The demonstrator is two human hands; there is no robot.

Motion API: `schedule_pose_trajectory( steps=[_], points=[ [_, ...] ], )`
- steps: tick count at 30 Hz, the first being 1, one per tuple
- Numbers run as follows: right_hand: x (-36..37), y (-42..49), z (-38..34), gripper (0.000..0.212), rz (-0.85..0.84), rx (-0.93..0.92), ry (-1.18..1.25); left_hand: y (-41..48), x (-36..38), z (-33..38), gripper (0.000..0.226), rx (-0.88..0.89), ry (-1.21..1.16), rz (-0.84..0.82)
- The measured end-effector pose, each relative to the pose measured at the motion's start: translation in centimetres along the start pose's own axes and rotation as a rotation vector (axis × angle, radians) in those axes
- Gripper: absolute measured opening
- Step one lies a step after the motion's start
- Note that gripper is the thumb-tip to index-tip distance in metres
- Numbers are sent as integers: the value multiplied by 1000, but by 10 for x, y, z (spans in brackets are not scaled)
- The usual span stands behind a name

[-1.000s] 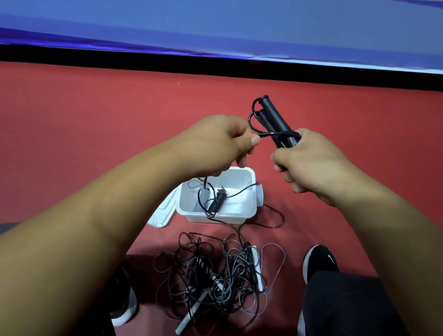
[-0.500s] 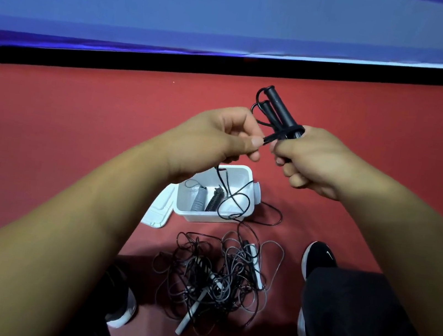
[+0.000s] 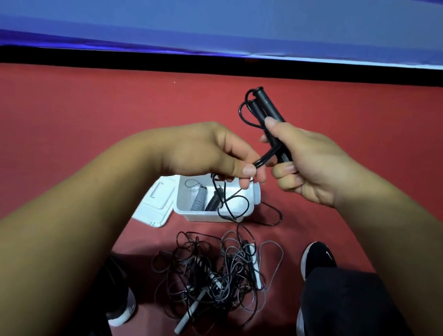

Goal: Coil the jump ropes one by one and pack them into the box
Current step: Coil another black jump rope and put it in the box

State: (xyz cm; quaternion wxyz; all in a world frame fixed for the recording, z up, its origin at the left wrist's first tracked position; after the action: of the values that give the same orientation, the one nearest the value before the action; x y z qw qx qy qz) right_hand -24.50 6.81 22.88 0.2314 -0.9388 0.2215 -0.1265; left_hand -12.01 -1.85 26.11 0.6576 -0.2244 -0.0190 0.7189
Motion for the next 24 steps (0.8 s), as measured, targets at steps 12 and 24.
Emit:
schedule_pose_trajectory(
  steps=[12,24],
  points=[
    [21,-14,-6,24,-246,35,-92,5,-3,-37,34,-223,76,86],
    [40,-51,18,16,-699,262,-238,5,-27,-23,24,26,-89,178]
  ],
)
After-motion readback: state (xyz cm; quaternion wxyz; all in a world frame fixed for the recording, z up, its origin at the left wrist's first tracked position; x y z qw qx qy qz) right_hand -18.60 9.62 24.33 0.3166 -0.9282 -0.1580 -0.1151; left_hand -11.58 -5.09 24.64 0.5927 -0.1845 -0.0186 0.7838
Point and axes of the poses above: each hand's wrist, its own y-axis towards the middle knuckle, its own x-axis out of the palm, z = x × y, the point moved 8 cm from there along y, towards the middle knuckle, and after that the axes turned 3 degrees about -y, right-handed, at the moved point
